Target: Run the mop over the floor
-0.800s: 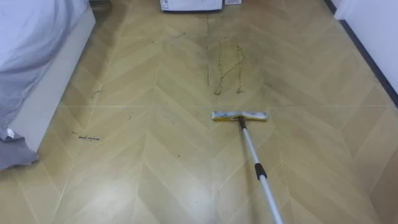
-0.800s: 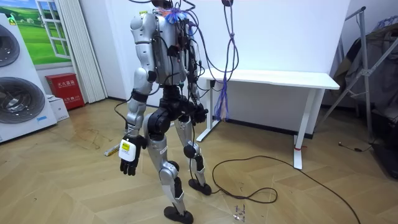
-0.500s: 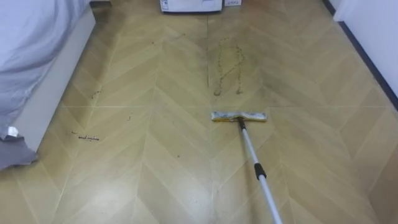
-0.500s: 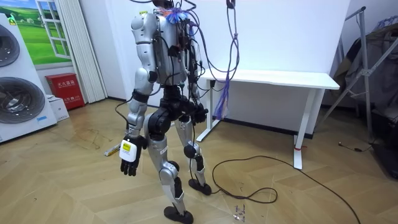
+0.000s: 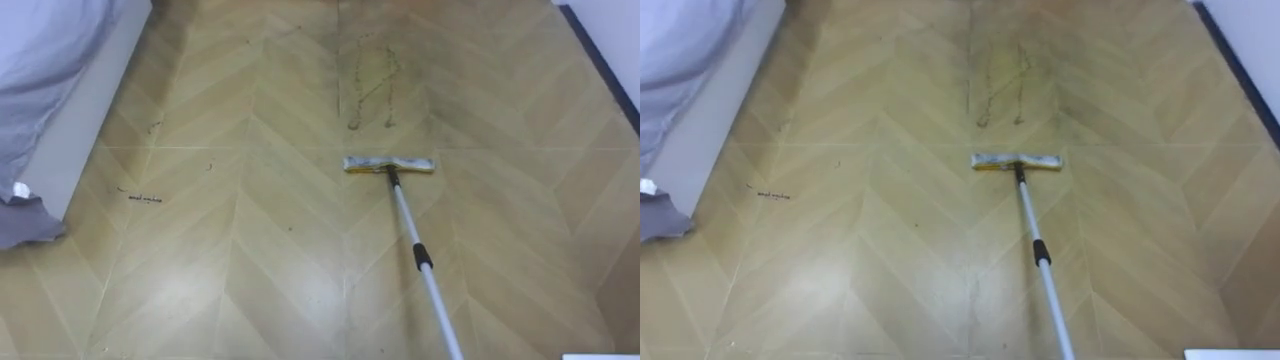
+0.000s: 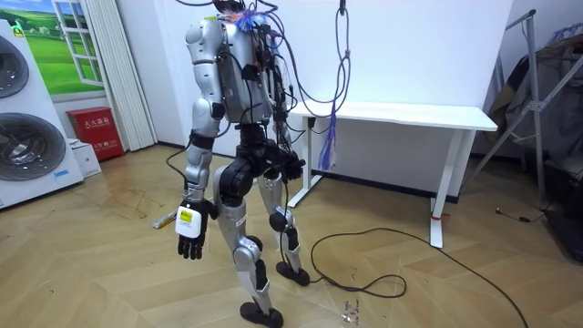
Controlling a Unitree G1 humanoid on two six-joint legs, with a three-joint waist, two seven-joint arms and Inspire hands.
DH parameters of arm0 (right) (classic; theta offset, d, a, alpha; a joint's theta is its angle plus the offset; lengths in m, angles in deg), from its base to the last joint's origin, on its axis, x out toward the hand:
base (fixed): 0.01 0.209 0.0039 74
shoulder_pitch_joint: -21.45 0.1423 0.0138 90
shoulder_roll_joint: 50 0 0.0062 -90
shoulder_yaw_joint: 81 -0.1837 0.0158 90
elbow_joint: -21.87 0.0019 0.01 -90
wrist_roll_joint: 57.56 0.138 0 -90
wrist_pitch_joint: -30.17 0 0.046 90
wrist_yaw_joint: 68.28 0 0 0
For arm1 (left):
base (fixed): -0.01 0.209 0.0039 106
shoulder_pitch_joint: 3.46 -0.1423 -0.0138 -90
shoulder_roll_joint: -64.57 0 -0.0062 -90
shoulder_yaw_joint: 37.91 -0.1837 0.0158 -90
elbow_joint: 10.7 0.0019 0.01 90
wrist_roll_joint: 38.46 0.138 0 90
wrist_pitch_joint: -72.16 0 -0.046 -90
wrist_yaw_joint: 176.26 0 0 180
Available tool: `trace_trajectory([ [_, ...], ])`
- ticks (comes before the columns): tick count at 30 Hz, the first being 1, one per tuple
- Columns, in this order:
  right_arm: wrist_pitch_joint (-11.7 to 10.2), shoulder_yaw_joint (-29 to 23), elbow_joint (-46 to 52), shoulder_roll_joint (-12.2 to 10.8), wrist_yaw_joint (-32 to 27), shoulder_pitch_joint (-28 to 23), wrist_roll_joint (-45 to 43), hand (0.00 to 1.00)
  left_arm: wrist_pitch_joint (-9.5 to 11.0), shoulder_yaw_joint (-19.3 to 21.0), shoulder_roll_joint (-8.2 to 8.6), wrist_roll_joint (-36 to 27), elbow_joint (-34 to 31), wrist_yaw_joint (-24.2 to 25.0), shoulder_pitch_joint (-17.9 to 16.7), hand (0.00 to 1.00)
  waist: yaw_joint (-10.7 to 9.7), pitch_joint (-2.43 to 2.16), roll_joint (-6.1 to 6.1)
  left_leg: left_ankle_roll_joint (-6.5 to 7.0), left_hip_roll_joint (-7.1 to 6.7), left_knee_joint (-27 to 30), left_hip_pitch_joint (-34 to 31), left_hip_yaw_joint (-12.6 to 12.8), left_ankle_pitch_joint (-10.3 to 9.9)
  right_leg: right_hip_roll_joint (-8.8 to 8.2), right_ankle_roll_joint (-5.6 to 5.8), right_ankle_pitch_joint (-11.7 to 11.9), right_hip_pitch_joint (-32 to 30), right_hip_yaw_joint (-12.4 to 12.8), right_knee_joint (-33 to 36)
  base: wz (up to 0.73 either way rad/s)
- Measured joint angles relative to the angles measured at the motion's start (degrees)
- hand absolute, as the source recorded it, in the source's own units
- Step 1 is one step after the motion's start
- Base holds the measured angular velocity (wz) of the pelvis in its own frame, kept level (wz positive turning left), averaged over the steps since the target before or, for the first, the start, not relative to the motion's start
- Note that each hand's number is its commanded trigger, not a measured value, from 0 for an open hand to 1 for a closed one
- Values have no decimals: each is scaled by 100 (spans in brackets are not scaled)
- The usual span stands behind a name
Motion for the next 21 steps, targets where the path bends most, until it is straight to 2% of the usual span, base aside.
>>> trace_trajectory([
  [4, -2, 211, -51, -3, -175, 105, 285, 100, 50, -117, -45, -3, 147, 1, 135, 0, -10, 19, 36, 7, -13, 73, -336, -98, 37, -22, -7, 4, -296, -150, 82, 12],
  [8, -15, 211, -53, 2, -263, 152, 445, 100, 85, -213, -62, -133, 176, -36, 163, 0, -7, 34, 67, 8, -23, 159, -671, -177, 68, -30, -7, 4, -596, -182, 179, 11],
  [14, -201, 217, -48, 41, -425, 261, 677, 100, 126, -234, -42, -353, 260, -130, 301, 0, -16, 85, 143, 9, -41, 663, -1527, -220, 66, -131, -46, -77, -1421, -309, 796, 15],
  [18, -302, 213, 28, 55, -441, 269, 929, 100, 128, -261, -25, -447, 307, -171, 329, 0, -23, 107, 102, 32, -152, 984, -2130, -243, 53, -303, -55, -373, -2049, -347, 1298, 19],
  [21, -312, 263, 28, 68, -437, 265, 1152, 100, 46, -392, -49, -434, 357, -231, 323, 0, -9, 110, 118, 33, -147, 1200, -2467, -248, 49, -310, -96, -504, -2388, -309, 1572, 18],
])
